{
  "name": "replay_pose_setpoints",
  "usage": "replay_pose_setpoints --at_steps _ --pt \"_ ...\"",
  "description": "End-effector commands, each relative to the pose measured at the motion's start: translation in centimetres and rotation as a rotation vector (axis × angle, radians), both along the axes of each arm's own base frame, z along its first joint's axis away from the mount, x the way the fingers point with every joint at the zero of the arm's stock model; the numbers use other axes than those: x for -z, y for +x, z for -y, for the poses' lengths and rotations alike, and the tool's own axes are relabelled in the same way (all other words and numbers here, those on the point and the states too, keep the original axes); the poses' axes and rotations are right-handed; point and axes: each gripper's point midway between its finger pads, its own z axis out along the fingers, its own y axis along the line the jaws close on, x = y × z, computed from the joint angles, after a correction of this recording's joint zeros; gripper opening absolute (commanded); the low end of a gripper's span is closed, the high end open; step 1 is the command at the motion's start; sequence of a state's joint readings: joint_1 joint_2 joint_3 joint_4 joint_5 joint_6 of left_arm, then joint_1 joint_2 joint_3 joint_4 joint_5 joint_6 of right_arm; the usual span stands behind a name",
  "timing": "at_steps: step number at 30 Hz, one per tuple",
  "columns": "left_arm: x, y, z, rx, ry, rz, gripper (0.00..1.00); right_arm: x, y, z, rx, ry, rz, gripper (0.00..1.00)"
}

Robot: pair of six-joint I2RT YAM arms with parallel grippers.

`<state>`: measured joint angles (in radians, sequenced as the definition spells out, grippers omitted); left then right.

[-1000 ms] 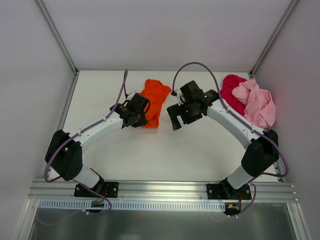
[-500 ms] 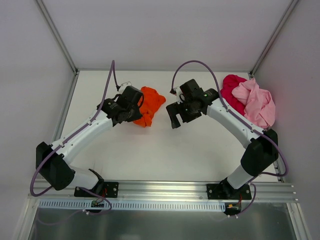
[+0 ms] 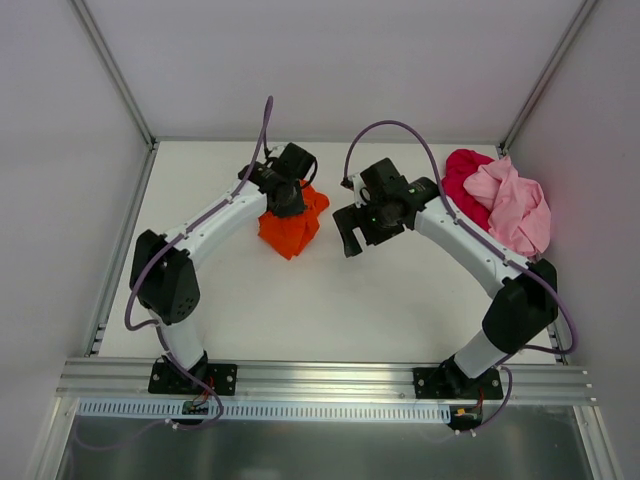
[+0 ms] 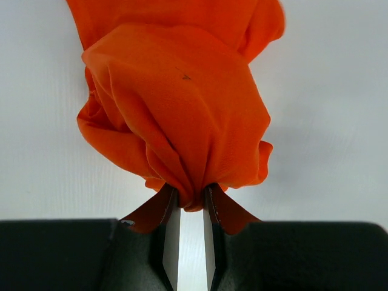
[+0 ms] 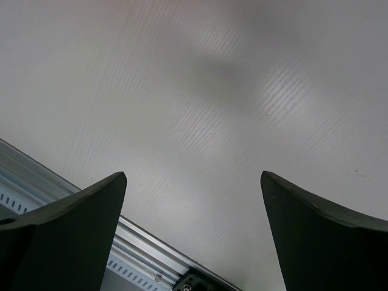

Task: Fold and stack the t-shirts
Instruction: Fold the long partially folded tshirt into a neat square

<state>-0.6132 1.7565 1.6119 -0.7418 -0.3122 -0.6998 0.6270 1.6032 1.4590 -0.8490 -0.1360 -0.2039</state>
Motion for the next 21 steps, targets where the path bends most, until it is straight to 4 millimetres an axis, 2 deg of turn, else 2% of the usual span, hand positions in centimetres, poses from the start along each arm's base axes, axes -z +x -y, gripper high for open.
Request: replay_pose_setpoints --at_steps 1,4,6,7,9,10,11,13,14,15,16,17,19,20,21 --pt "0.6 -0.5 -0.9 -0.002 0.027 -0.059 0.0 -2.2 -0.3 0.8 0.003 0.015 0.061 1.0" --pt "2.2 -0.4 -1.5 -0.017 0.038 -0.096 0.0 -2.7 -0.5 1.1 0.008 0.02 0.073 1.0" --pt "2.4 0.3 -1.6 -0.018 0.043 -0.097 0.0 -2.7 -0.8 1.1 0.008 0.025 0.067 1.0" --pt "3.2 0.7 -1.5 -0.013 0.058 -0.109 0.0 -2.4 -0.9 1.1 0.008 0.023 0.059 1.0" --pt "2.7 1.9 -1.3 -0.008 0.052 -0.098 0.0 -2.3 -1.1 1.2 0.009 0.024 0.053 1.0" --pt "2.8 3.2 -1.0 -0.001 0.07 -0.106 0.0 -1.9 -1.3 1.3 0.01 0.017 0.046 1.0" --pt "2.0 3.7 -0.8 -0.001 0.056 -0.084 0.0 -1.9 -1.3 1.3 0.01 0.017 0.046 1.0" --pt "1.7 4.5 -1.1 -0.01 0.07 -0.081 0.0 -1.7 -1.3 1.5 0.015 0.015 0.046 1.0" --pt "0.5 5.3 -0.8 -0.01 0.049 -0.051 0.0 -1.6 -1.4 1.5 0.016 0.017 0.043 0.99" --pt "0.6 6.0 -0.9 -0.014 0.045 -0.048 0.0 -1.7 -1.5 1.5 0.017 0.019 0.045 1.0" --pt "-0.5 6.9 -0.6 -0.017 0.025 -0.02 0.0 -1.7 -1.5 1.5 0.016 0.02 0.044 1.0" --pt "-0.6 7.4 -0.6 -0.015 0.021 -0.016 0.0 -1.7 -1.6 1.5 0.017 0.024 0.04 1.0" --pt "0.7 8.6 -1.0 -0.023 0.04 -0.038 0.0 -1.8 -1.7 1.4 0.017 0.029 0.041 1.0" --pt "0.3 9.4 -1.0 -0.025 0.026 -0.026 0.0 -1.8 -1.9 1.4 0.013 0.03 0.036 1.0" --pt "1.4 10.1 -1.1 -0.024 0.024 -0.041 0.0 -1.7 -1.8 1.4 0.016 0.029 0.033 1.0"
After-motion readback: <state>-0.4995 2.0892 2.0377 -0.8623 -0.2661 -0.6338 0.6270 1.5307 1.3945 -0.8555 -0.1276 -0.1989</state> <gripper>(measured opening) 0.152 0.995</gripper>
